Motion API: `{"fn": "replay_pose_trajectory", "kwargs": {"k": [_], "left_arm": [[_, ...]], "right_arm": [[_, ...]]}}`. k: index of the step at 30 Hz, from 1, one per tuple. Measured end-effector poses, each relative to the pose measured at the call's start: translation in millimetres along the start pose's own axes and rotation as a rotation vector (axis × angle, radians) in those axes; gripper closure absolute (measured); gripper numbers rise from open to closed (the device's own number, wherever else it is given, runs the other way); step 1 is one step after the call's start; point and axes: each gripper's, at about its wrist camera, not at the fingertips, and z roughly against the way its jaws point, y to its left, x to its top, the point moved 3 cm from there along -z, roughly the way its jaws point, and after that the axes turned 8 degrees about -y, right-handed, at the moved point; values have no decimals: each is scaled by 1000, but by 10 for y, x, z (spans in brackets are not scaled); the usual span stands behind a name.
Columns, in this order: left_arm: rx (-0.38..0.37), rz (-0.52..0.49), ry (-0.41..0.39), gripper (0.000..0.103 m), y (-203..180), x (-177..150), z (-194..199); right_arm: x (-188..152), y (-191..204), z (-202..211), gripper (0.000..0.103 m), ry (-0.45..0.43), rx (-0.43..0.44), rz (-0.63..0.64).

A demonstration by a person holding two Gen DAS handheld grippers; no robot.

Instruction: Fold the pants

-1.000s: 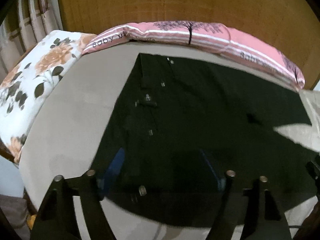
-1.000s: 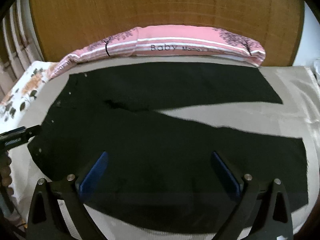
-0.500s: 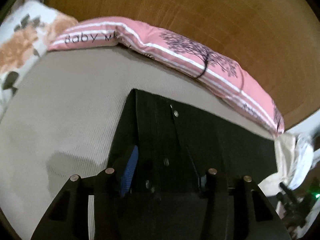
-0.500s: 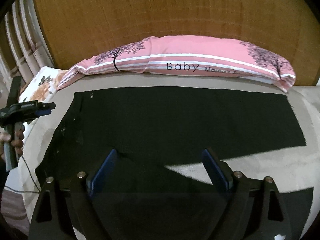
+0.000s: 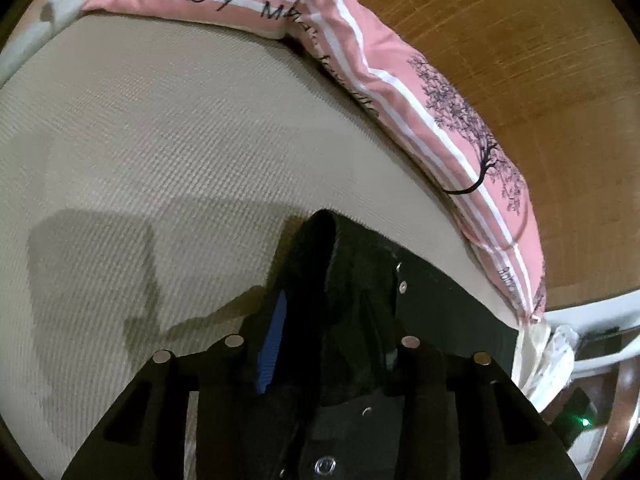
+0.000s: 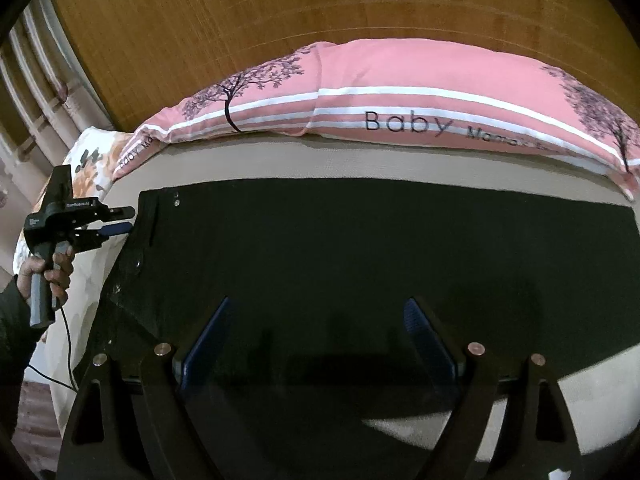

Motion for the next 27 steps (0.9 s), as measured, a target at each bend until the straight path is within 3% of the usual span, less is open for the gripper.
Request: {"fn": "replay_pose_trajectory", "kwargs": {"k": [6, 11, 16, 18, 19, 23, 27], "left_arm": [[-55, 15, 35, 77, -42, 90, -206], [-64, 4, 23, 78, -119, 184, -315], [-35, -24, -29, 79, -204, 235, -346], [2, -47, -60, 92, -226, 208, -325], [4, -56, -74, 92, -234, 197, -303], [-71, -33, -139, 96, -288, 165, -103], [-121, -71, -194, 97, -446, 111, 155]], "right_arm": [[90, 35, -271, 18, 17, 22, -4], [161, 48, -422, 17, 32, 57, 24], [273, -16, -597, 17, 58, 87, 79], [338, -61, -690, 18, 75, 94, 107], [370, -86, -726, 18, 80, 89, 127], [543, -171, -851, 18, 113, 108, 246], [761, -218, -883, 19, 157, 207, 347]]}}
